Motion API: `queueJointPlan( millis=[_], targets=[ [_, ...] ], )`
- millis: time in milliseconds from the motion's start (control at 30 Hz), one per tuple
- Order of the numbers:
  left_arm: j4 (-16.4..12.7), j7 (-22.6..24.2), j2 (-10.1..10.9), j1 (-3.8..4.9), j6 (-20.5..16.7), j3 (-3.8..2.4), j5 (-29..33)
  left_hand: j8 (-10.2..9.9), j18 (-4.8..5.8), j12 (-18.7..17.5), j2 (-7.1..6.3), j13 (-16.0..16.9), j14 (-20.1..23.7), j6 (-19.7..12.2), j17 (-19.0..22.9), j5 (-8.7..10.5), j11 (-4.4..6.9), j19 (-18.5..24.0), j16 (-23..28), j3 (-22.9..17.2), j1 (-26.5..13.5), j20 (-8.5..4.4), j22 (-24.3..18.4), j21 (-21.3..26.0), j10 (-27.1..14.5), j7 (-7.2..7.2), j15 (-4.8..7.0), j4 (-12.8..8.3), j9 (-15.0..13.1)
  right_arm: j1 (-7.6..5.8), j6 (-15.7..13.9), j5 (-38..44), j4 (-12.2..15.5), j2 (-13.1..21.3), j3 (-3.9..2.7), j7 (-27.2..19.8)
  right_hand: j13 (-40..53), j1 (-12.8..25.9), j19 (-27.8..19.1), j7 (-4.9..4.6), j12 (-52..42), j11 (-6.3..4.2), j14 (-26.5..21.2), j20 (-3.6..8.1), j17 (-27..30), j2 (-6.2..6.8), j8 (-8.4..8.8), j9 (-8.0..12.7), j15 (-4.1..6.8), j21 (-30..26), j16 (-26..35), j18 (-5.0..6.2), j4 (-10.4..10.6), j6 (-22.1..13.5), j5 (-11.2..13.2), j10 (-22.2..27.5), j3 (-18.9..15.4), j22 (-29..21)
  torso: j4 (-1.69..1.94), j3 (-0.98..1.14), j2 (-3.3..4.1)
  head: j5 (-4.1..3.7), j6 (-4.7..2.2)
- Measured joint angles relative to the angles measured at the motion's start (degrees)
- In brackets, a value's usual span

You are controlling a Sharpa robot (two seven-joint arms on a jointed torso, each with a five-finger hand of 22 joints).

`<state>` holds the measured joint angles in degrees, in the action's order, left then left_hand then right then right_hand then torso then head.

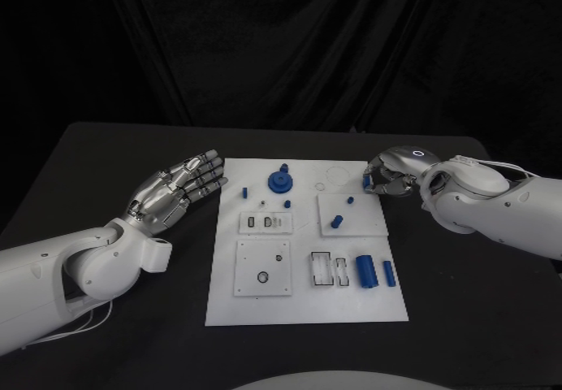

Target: Assemble the parts on the task board

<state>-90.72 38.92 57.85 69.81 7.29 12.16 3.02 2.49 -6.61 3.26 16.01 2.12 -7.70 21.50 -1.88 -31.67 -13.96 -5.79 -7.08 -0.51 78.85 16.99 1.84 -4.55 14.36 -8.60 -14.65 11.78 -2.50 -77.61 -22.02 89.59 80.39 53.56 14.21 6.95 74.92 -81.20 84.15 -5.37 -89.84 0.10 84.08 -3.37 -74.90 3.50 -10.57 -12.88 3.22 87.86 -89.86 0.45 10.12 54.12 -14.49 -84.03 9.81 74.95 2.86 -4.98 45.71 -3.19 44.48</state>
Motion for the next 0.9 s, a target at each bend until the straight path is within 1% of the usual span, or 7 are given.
queueJointPlan(
  millis=[67, 200, 300, 400, 533, 800, 900],
  targets=[
    [0.0, 0.0, 0.0, -0.04, 0.0, 0.00, 0.0, 0.0, 0.00, 0.0, 0.00, 0.0, 0.0, 0.0, 0.0, 0.00, 0.00, 0.0, 0.0, 0.0, 0.0, 0.00, 0.0, 0.0, 0.0, 0.00, 0.00, 0.0, 0.0, 0.00, -0.3, 0.0, 0.0, 0.0, 0.00, 0.0, 0.0, -0.3, 0.0, 0.03, 0.0, 0.00, 0.0, 0.00, 0.0, -0.31, -0.52, -0.3, 0.00, 0.0, 0.0, 0.00, 0.0, 0.3, -1.9, 0.0, 0.0, 0.0, 0.01, 0.00, 0.01, 0.01, 0.01],
    [0.0, 0.0, 0.0, -0.07, 0.1, 0.00, 0.0, 0.0, 0.00, 0.0, 0.00, 0.0, 0.0, 0.0, 0.0, 0.00, 0.00, 0.0, 0.0, 0.0, 0.0, 0.00, 0.0, 0.0, 0.0, 0.00, 0.00, 0.0, 0.0, 0.00, -1.1, -0.1, 0.3, 0.0, -0.03, -0.2, 0.0, -0.5, 0.0, 0.02, 0.0, 0.00, 0.0, 0.00, 0.0, -0.60, -1.13, -0.7, 0.00, 0.0, 0.0, 0.00, 0.0, 0.3, -3.8, 0.0, 0.0, 0.0, 0.01, 0.00, 0.01, 0.03, 0.01],
    [0.0, 0.0, 0.1, -0.11, 0.1, 0.00, 0.0, 0.0, 0.00, 0.0, -0.10, 0.0, 0.0, 0.0, 0.0, 0.00, 0.00, 0.0, 0.0, -0.4, -0.1, 0.00, 0.0, 0.0, 0.0, 0.00, 0.00, -0.1, 0.0, 0.00, -1.8, -0.4, 0.8, 0.2, -0.05, -0.3, 0.0, -0.5, 0.0, 0.14, 0.0, 0.00, 0.0, 0.00, 0.0, -0.67, -1.64, -1.1, 0.00, 0.0, 0.0, 0.00, -0.4, 0.4, -6.0, 0.0, 0.4, 0.0, 0.01, 0.01, 0.01, 0.16, -0.07],
    [0.0, 0.0, 0.2, -0.14, 0.1, 0.00, 0.0, 0.0, 0.00, 0.0, -0.23, 0.0, 0.0, 0.0, 0.0, 0.00, 0.00, 0.0, 0.0, -0.4, -0.2, 0.00, 0.0, 0.0, 0.0, 0.00, 0.00, -0.1, 0.0, 0.00, -2.5, -0.5, 1.9, 0.8, -0.09, -0.4, 0.0, -0.6, 0.0, 0.12, 0.0, 0.00, 0.0, 0.00, 0.0, -0.74, -1.92, -1.2, 0.00, 0.0, 0.0, 0.00, -0.4, 0.8, -6.8, 0.0, 0.4, 0.0, 0.00, 0.03, 0.01, 0.30, -0.11],
    [0.0, 0.0, 0.3, -0.15, 0.1, 0.00, 0.0, 0.0, 0.00, 0.0, -0.23, 0.0, 0.0, 0.0, 0.0, 0.00, 0.00, 0.0, 0.0, -0.4, -0.2, 0.00, 0.0, 0.0, 0.0, 0.00, 0.00, -0.1, 0.0, -0.11, -3.3, -0.8, 4.6, 2.0, -0.10, -0.5, 0.0, -0.6, 0.0, 0.12, 0.0, 0.00, 0.0, 0.00, 0.0, -0.74, -2.09, -1.6, 0.00, 0.0, 0.0, 0.00, -0.5, 0.8, -7.0, 0.0, 0.3, 0.0, -0.01, 0.03, 0.01, 0.36, -0.13],
    [-0.1, 0.0, 0.3, -0.16, 0.1, 0.00, 0.0, 0.0, 0.00, 0.0, -0.23, 0.0, 0.0, 0.0, 0.0, 0.00, 0.00, 0.0, 0.0, -0.4, -0.2, 0.00, 0.0, 0.0, 0.0, 0.00, 0.00, -0.1, 0.0, -1.73, -4.5, -1.1, 12.3, 3.5, -0.18, -0.5, 0.0, -0.6, 0.0, 0.12, 0.0, 0.00, 0.0, 0.00, 0.0, -0.75, -2.12, -1.6, 0.00, 0.0, 0.0, 0.00, -0.5, 0.8, -7.7, 0.0, 0.3, 0.0, -0.07, 0.03, 0.01, 0.21, -0.12],
    [-0.1, 0.0, 0.3, -0.17, 0.1, 0.00, 0.0, 0.0, 0.00, 0.0, -0.23, 0.0, 0.0, 0.0, 0.0, 0.00, 0.00, 0.0, -0.2, -0.4, -0.2, 0.00, 0.0, 0.0, 0.0, 0.00, 0.00, -0.1, 0.0, -1.99, -4.8, -1.1, 15.1, 3.4, -0.18, -0.5, 0.0, -0.6, 0.0, 0.11, 0.0, 0.00, 0.0, 0.00, 0.0, -0.75, -2.36, -1.6, 0.00, 0.0, 0.0, 0.00, -0.5, 0.8, -7.7, 0.0, 0.3, 0.0, -0.07, 0.03, 0.00, 0.20, -0.23]
  ],
)
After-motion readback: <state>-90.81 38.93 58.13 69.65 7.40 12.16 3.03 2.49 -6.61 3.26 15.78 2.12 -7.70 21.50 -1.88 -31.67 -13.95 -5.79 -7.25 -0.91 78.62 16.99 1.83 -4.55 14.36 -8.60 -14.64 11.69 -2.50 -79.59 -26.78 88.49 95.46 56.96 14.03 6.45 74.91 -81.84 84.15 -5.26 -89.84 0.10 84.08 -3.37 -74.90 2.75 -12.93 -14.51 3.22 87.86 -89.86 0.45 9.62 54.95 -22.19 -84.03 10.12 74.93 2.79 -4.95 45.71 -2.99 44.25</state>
